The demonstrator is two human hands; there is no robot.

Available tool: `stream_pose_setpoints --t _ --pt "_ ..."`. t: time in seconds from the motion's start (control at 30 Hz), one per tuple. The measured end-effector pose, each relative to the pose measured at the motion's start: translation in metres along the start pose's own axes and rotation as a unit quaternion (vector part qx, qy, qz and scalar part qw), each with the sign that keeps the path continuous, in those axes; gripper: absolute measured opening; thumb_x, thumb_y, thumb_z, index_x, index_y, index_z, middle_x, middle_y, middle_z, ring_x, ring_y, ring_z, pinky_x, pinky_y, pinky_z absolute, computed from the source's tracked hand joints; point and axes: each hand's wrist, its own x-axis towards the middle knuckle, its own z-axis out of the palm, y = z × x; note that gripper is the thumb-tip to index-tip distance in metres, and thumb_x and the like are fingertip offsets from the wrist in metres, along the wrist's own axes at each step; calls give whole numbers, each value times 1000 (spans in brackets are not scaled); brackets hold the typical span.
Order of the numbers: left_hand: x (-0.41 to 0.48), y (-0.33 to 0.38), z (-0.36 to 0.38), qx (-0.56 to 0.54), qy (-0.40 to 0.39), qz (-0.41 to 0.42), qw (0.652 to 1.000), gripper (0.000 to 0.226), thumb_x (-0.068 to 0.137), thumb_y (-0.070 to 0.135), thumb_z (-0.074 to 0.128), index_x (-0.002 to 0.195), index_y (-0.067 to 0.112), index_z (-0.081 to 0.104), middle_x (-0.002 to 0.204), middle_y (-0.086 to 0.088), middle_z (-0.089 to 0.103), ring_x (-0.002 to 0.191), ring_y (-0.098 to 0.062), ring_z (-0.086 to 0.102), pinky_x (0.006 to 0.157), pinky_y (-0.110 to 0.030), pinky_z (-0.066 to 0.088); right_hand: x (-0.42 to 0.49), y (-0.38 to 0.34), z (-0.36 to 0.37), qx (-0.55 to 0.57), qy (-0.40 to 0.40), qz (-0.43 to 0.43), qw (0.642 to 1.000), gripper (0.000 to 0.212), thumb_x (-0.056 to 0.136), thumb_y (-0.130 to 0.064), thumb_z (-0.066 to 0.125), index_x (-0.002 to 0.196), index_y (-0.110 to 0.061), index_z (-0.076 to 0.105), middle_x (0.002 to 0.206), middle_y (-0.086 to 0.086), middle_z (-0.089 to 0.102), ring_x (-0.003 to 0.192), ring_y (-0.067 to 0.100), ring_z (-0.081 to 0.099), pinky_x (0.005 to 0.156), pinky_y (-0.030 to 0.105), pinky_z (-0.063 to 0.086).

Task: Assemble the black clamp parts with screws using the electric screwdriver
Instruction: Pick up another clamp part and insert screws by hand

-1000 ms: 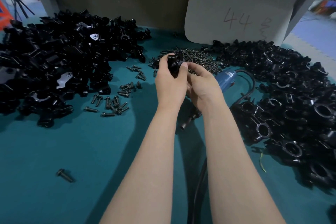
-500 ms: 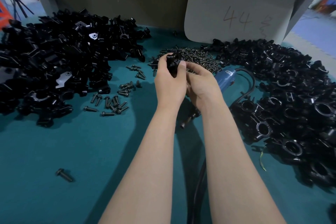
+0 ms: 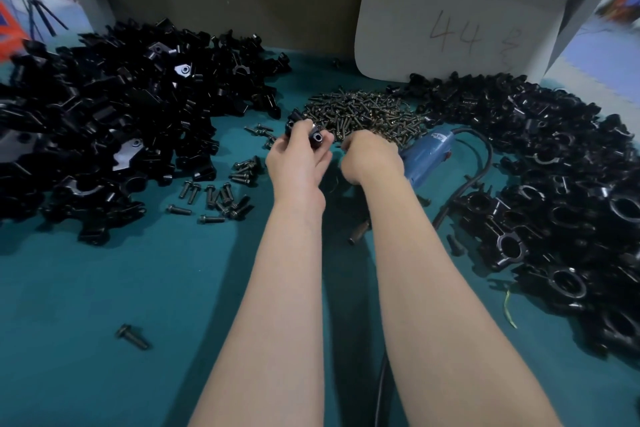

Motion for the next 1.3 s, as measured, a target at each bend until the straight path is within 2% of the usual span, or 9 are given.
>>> stream_pose_setpoints --t 0.17,0.3,0.47,0.7,0.8,1.03,1.17,1.23,1.3 --pt "1 -2 2 1 15 -9 1000 13 90 8 58 81 11 51 88 -10 63 70 -17 68 65 -24 54 5 -10 9 -1 33 19 999 38 90 -17 52 127 -10 51 133 16 48 119 35 48 94 43 41" --pt "3 -1 0 -5 22 -8 1000 12 91 8 58 81 11 52 86 -10 62 72 -17 66 69 -25 56 6 -12 8 9 16 29 999 46 89 -15 53 134 -18 45 136 16 40 118 34 49 92 41 41" --pt "3 -1 0 -22 30 -18 999 11 91 10 57 83 10 50 79 -7 61 70 -17 66 69 -25 53 6 -10 10 19 50 27 998 35 90 -16 53 125 -12 51 132 17 44 114 34 51 90 41 42" --pt "2 -1 1 -30 34 -24 999 13 92 7 56 81 9 50 85 -11 59 71 -19 63 80 -28 55 4 -9 11 -18 52 23 998 40 92 -24 50 129 -8 48 138 17 39 126 35 35 97 41 36" --pt "1 -1 1 -20 34 -22 999 14 91 7 55 79 10 50 89 -13 59 71 -19 63 84 -30 53 2 -9 11 -41 48 16 998 37 92 -20 50 126 -8 50 135 16 44 123 35 38 94 40 37" --pt "1 -4 1 -2 25 -4 1000 12 93 9 55 82 11 49 92 -12 59 76 -20 63 78 -29 50 -2 -7 12 -25 106 11 994 24 91 -15 50 114 -7 54 123 17 56 116 35 47 91 40 38" --pt "3 -8 1 55 10 32 998 6 97 13 54 92 13 51 88 -4 59 72 -12 64 79 -28 52 -3 -7 10 23 113 12 993 27 91 -15 51 117 -9 49 121 15 58 114 34 50 91 40 37" --pt "4 -10 0 83 4 63 995 5 99 14 51 102 9 51 92 -3 58 74 -10 64 82 -25 55 -3 -2 3 111 149 2 983 25 91 -13 51 116 -13 51 116 11 60 110 30 53 91 38 39" --pt "6 -12 0 148 6 109 983 12 100 16 50 106 6 51 89 0 59 78 -10 65 84 -27 54 -7 5 -4 254 166 -29 953 19 91 -8 50 104 -16 60 103 4 65 96 22 59 84 30 46"
